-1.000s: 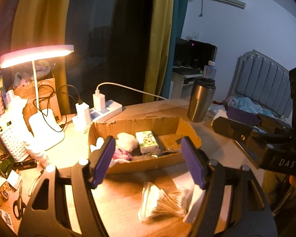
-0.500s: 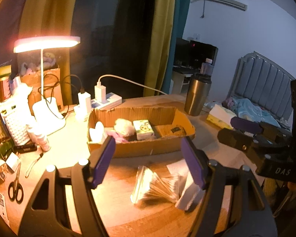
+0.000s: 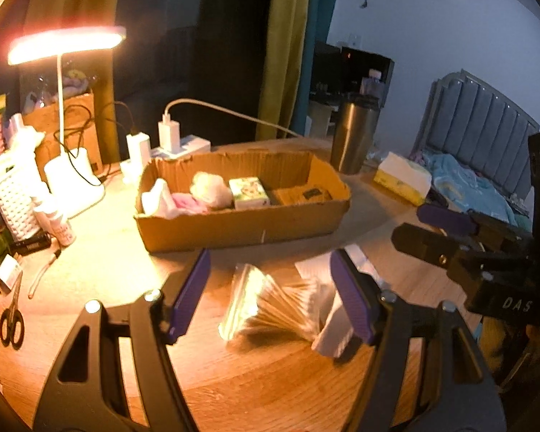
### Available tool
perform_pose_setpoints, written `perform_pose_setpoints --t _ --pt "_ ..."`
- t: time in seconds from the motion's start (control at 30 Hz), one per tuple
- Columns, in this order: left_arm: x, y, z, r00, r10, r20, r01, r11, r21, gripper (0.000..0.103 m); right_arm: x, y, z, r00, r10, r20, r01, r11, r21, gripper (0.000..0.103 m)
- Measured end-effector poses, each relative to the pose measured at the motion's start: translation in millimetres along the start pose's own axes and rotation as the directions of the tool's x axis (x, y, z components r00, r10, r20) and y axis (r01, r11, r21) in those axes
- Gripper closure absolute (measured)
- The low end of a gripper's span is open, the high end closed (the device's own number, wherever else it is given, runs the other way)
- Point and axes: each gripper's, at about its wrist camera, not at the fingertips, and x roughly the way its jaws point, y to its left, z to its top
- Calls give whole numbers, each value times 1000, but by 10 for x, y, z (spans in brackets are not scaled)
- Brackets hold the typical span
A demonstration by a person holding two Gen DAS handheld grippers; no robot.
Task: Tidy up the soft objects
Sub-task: 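Move both open tools back toward the cotton swab bag and white cloth, then grasp the cotton swab bag with the left tool while the right tool grasps the white cloth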
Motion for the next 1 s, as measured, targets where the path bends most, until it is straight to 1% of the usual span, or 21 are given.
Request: perform_pose_setpoints --t 0.33,0.43,0.57,0.63,0.67,0.73,0.8,0.87,1.0 --pt "347 -122 -116 995 12 -97 -9 999 30 33 138 -284 -128 1000 1 -22 0 998 60 32" --pt "494 -172 -166 989 20 -146 -13 999 48 32 179 -350 -159 999 2 -34 0 997 71 32" --pt "690 -197 -239 978 41 -202 -31 998 49 32 227 -431 -191 999 1 -49 3 996 85 32" --pt "767 -205 -267 973 56 -223 -44 997 58 29 256 -468 -207 998 0 -55 5 996 93 32" --pt "797 -212 -276 971 61 -232 -48 997 64 25 275 -489 -216 998 1 -61 5 995 96 32" --pt "865 -217 -291 966 66 -251 -49 996 71 25 330 -510 -231 997 10 -83 -2 995 97 32" --pt "909 -188 -303 963 69 -262 -56 997 54 25 399 -500 -255 993 19 -115 -9 996 84 32" --pt "932 -138 -300 962 59 -267 -52 998 34 25 502 -449 -302 986 21 -163 -13 999 50 32" --pt "927 -46 -310 963 63 -262 -61 998 15 25 642 -330 -388 975 13 -223 -16 1000 -13 30"
